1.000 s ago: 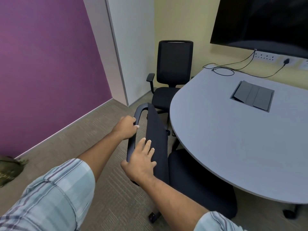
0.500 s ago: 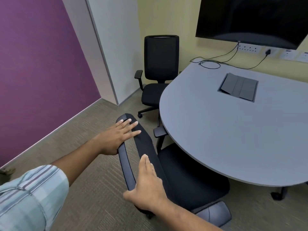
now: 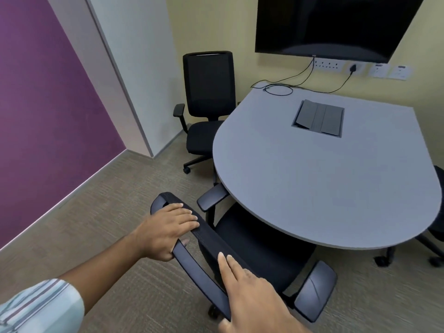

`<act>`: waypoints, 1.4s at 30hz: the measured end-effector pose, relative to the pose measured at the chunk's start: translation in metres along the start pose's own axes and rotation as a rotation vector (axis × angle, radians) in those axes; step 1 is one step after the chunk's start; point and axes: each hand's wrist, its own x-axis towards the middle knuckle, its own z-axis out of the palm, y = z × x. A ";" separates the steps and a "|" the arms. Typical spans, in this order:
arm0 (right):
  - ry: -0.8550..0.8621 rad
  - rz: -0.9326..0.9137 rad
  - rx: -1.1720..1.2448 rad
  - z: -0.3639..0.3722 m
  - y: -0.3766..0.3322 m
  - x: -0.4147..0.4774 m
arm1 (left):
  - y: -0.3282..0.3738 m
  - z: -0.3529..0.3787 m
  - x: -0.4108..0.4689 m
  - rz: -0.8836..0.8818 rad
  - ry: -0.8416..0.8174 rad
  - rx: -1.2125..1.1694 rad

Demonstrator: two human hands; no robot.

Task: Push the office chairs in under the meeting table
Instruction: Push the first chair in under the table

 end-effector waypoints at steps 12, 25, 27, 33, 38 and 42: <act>-0.036 -0.103 -0.008 -0.009 0.032 -0.018 | 0.033 0.008 -0.002 -0.035 0.116 -0.093; -0.047 -0.143 0.028 -0.022 0.082 -0.061 | 0.104 0.016 -0.003 -0.154 0.187 -0.163; -0.070 -0.091 0.023 -0.022 0.084 -0.067 | 0.112 0.017 -0.004 -0.161 0.195 -0.160; -0.169 -0.027 0.019 -0.017 0.092 -0.082 | 0.139 0.012 -0.008 -0.175 0.168 -0.176; -0.215 -0.024 0.027 -0.018 0.104 -0.101 | 0.166 0.006 -0.009 -0.195 0.125 -0.192; -0.228 -0.034 0.024 -0.014 0.116 -0.116 | 0.186 -0.001 -0.008 -0.205 0.111 -0.185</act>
